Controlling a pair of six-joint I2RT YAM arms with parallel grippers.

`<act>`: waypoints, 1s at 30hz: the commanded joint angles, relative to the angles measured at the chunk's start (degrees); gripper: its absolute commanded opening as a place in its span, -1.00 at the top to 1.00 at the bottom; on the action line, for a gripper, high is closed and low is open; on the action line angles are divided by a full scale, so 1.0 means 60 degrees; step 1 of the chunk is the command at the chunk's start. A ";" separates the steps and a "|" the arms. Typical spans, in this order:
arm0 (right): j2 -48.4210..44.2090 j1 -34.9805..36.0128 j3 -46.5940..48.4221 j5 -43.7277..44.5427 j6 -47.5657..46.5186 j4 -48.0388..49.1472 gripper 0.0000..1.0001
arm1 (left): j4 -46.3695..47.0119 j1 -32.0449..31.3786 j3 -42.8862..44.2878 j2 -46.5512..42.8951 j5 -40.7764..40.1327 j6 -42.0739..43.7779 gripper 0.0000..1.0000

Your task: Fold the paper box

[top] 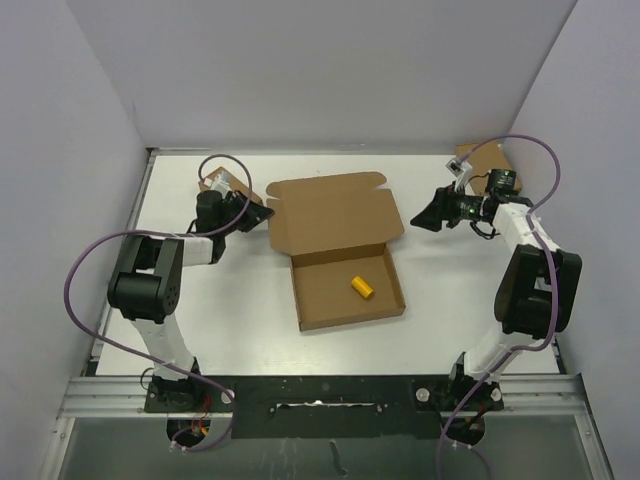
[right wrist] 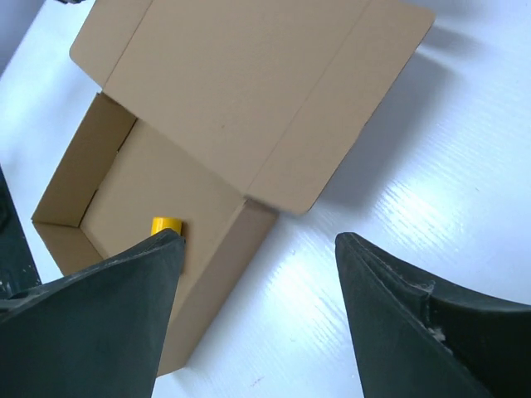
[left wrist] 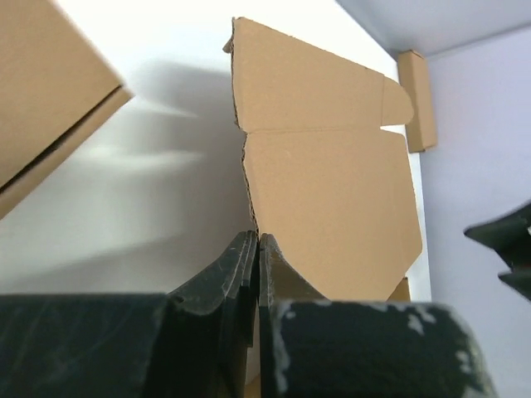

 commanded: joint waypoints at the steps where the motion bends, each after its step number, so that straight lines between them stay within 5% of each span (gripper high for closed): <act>1: 0.0701 -0.0114 0.0941 -0.0764 0.0718 0.0330 -0.52 | 0.1465 0.0009 -0.0189 -0.1198 0.0746 0.1332 1.00; 23: 0.2876 0.0382 0.3470 -0.1770 -0.0663 -0.2658 -0.50 | 0.2350 -0.0182 -0.0827 -0.2285 0.1855 0.2765 1.00; 27: 0.2942 0.0627 0.3495 -0.1931 -0.1023 -0.3133 -0.38 | 0.2433 -0.0203 -0.0826 -0.2295 0.1902 0.2733 1.00; 30: 0.2987 0.0755 0.3478 -0.2043 -0.1120 -0.3232 -0.10 | 0.2463 -0.0204 -0.0831 -0.2287 0.1926 0.2707 1.00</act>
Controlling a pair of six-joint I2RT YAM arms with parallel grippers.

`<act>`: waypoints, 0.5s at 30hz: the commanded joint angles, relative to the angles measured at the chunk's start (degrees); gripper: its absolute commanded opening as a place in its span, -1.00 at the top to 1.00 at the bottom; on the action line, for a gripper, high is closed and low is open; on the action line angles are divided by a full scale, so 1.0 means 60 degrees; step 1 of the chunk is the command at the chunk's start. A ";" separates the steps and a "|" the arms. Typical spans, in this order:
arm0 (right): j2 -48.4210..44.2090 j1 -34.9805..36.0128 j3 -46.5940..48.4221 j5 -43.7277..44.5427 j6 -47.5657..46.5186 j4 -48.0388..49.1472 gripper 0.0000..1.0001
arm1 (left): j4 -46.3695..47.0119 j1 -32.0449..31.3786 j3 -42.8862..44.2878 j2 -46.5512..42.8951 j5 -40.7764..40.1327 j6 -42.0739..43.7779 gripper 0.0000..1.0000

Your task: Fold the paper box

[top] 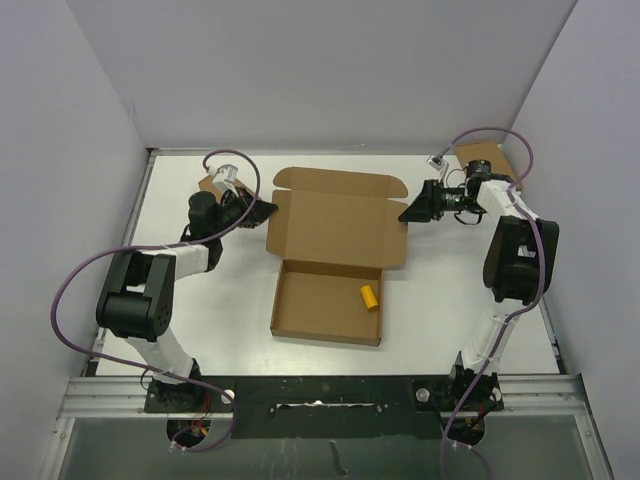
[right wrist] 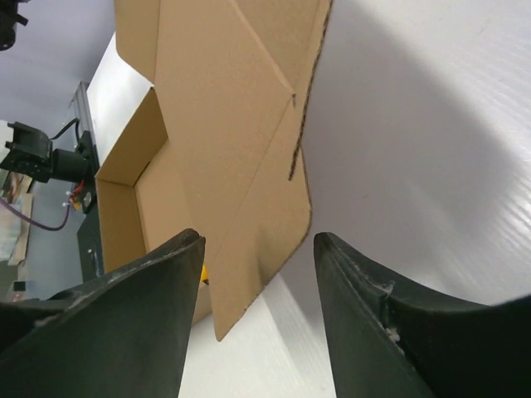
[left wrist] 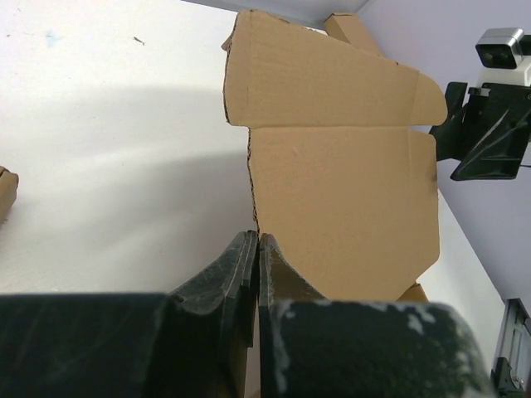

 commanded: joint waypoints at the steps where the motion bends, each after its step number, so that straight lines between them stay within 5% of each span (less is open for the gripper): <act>1: -0.0051 0.0190 0.0333 -0.0641 -0.0421 -0.0440 -0.03 | 0.0875 -0.0062 0.0015 -0.0710 0.0370 0.0146 1.00; 8: -0.0114 0.0207 0.0349 -0.0699 -0.0455 -0.0395 0.80 | 0.0864 -0.0062 0.0002 -0.0754 0.0510 0.0125 1.00; 15: -0.0398 0.0112 0.0146 -0.0731 -0.0649 -0.0375 1.00 | 0.0726 -0.0062 0.0002 -0.0789 0.0693 0.0072 1.00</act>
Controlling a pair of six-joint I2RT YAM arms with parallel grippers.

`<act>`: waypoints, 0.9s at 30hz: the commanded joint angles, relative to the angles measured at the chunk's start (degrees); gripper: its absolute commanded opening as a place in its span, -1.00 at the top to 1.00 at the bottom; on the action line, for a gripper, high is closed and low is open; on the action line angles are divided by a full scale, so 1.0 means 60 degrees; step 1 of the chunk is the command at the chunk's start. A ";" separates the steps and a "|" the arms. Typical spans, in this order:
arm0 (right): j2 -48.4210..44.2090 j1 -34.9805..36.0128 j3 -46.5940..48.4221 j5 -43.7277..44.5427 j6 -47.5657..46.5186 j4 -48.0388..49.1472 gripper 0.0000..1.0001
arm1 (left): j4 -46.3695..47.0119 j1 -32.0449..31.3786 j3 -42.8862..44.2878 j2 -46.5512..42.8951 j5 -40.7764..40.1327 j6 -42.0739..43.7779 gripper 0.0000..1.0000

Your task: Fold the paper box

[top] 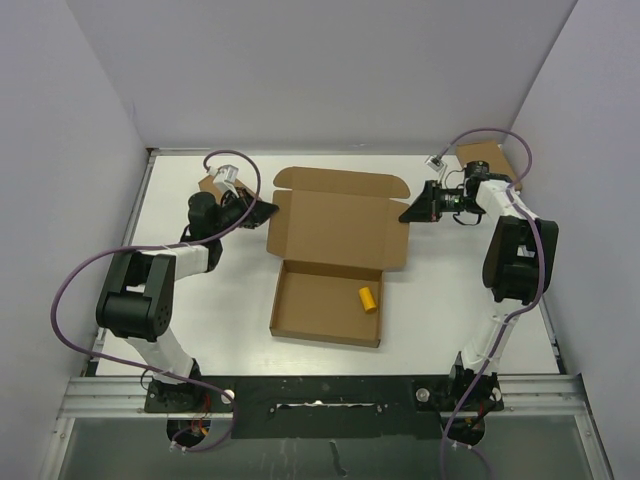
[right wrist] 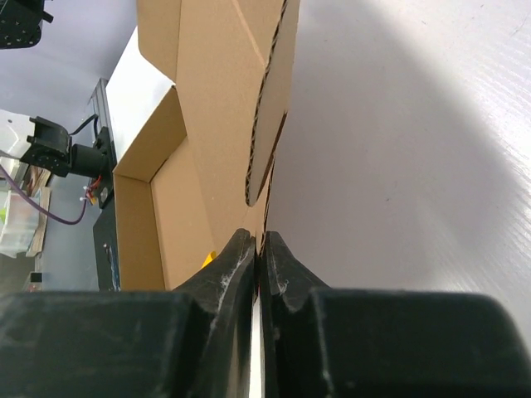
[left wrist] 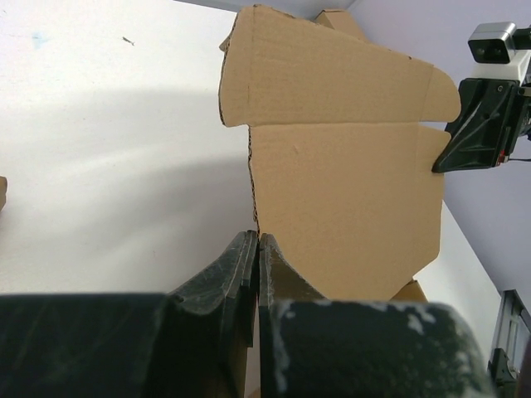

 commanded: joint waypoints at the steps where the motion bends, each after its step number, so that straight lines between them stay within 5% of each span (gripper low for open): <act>1: -0.0445 -0.0069 0.0119 -0.0385 -0.0446 0.0052 1.00 | 0.0459 -0.0049 0.0060 -0.0826 0.0456 0.0075 1.00; 3: -0.0517 -0.0113 0.0129 -0.0501 -0.0724 -0.0132 1.00 | 0.0151 -0.0040 0.0080 -0.0955 0.0435 0.0156 1.00; 15: -0.0815 -0.0170 0.0297 -0.0576 -0.1679 -0.0813 1.00 | -0.2769 0.0502 0.0477 -0.2392 0.0244 0.1634 -0.15; 27: -0.1064 -0.0035 0.0395 -0.0593 -0.2127 -0.1112 1.00 | -0.7180 0.1773 0.2749 -0.2953 0.2744 0.3959 -0.49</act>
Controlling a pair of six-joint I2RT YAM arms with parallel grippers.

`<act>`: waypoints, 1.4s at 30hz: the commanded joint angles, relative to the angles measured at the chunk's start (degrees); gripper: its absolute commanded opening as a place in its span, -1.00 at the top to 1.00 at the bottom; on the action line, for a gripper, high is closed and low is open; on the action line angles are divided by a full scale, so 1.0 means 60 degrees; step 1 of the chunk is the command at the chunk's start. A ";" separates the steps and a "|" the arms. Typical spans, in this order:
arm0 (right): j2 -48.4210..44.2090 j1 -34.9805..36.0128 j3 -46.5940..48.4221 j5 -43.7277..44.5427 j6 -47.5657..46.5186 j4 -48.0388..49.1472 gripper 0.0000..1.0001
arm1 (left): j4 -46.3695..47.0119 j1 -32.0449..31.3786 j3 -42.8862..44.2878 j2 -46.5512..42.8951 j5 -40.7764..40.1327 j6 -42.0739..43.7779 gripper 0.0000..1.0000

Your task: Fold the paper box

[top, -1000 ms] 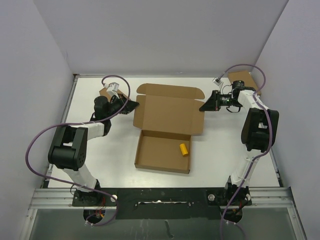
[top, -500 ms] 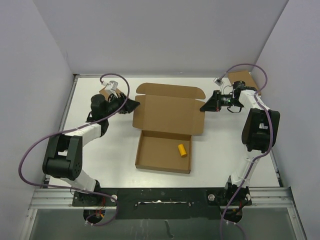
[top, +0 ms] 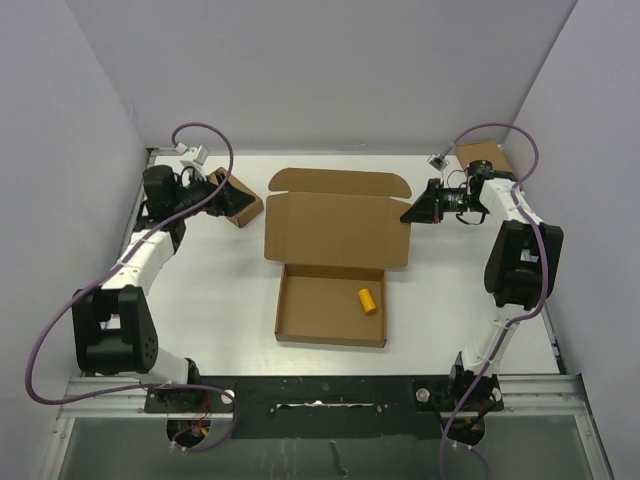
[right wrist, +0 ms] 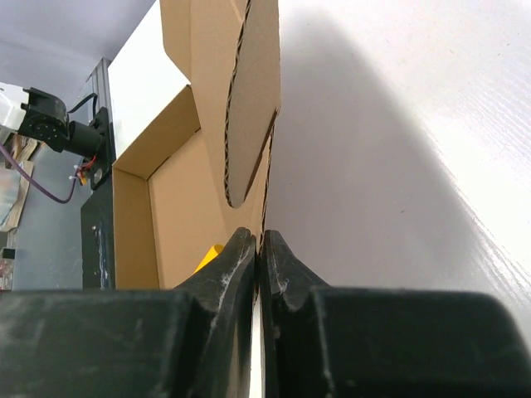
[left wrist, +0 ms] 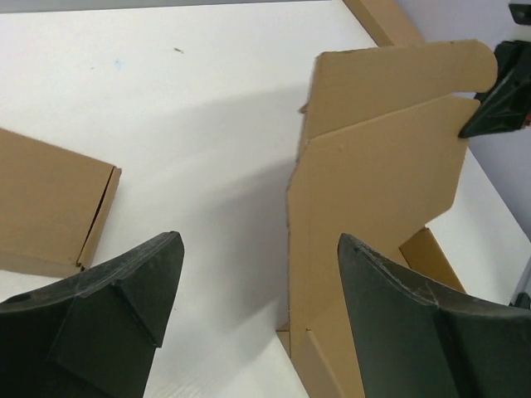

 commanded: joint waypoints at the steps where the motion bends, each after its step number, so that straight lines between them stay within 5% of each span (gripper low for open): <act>1: -0.0630 0.0103 0.0371 -0.0187 -0.0481 -0.0078 1.00 | -0.1749 -0.0091 0.1134 -0.0797 0.1263 0.1519 -0.53; 10: -0.0742 0.0336 0.0455 -0.0003 -0.0718 -0.0225 1.00 | -0.4717 -0.0920 0.3002 0.0232 0.0922 0.3624 -0.57; 17: -0.0837 0.0478 0.0451 0.0080 -0.0866 -0.0290 1.00 | -0.5475 -0.1011 0.4020 0.1246 0.0903 0.3823 -0.52; 25: -0.0863 0.0479 0.0450 0.0095 -0.0937 -0.0316 1.00 | -0.5928 -0.1026 0.4341 0.1785 0.1142 0.3794 -0.31; 42: -0.0950 0.0479 0.0432 0.0073 -0.0971 -0.0323 1.00 | -0.6034 -0.1041 0.4291 0.2582 0.1613 0.3523 0.48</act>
